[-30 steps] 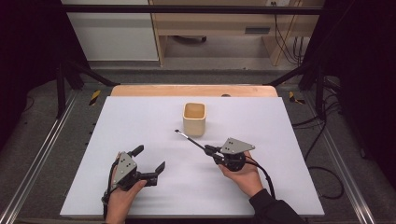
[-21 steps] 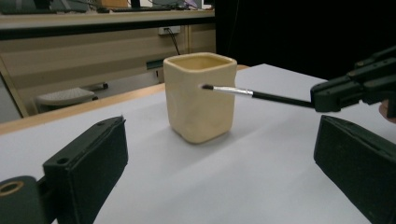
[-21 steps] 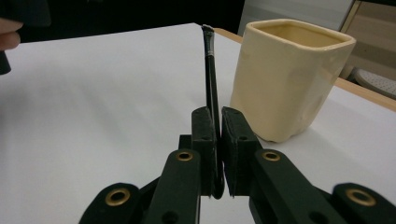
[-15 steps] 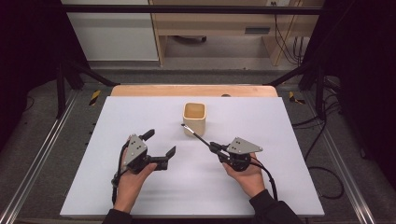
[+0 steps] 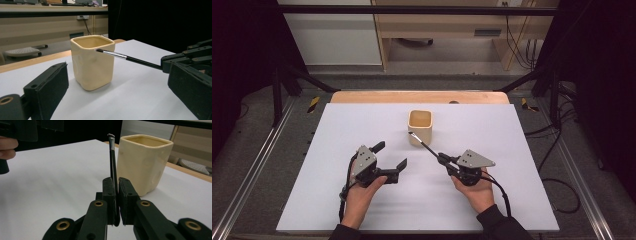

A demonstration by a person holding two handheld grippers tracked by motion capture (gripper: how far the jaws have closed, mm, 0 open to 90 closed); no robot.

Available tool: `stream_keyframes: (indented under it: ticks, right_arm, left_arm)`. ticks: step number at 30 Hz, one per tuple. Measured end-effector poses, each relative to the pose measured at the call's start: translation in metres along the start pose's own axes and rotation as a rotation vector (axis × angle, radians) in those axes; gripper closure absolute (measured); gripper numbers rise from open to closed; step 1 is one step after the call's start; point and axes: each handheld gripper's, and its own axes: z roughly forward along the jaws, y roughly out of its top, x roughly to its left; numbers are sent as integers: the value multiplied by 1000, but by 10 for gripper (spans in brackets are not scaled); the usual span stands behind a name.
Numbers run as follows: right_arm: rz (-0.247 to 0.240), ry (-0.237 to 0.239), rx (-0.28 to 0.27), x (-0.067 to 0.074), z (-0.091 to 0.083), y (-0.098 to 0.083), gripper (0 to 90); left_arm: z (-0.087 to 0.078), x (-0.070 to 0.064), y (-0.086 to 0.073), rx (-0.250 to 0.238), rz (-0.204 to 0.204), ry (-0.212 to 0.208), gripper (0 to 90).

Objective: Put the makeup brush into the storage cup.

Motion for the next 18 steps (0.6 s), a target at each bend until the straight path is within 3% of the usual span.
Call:
stream_keyframes:
  ticks: [3, 8, 18]
  right_arm:
    - [4, -3, -8, 2, 1, 0, 842]
    - [3, -1, -24, 4, 0, 1, 842]
    - [9, 9, -50, 9, -3, 3, 842]
  left_arm:
    - [-1, 0, -1, 1, -8, 0, 29]
    - [0, -4, -4, 24, 11, -2, 30]
    - [4, -5, -10, 50, -24, -23, 39]
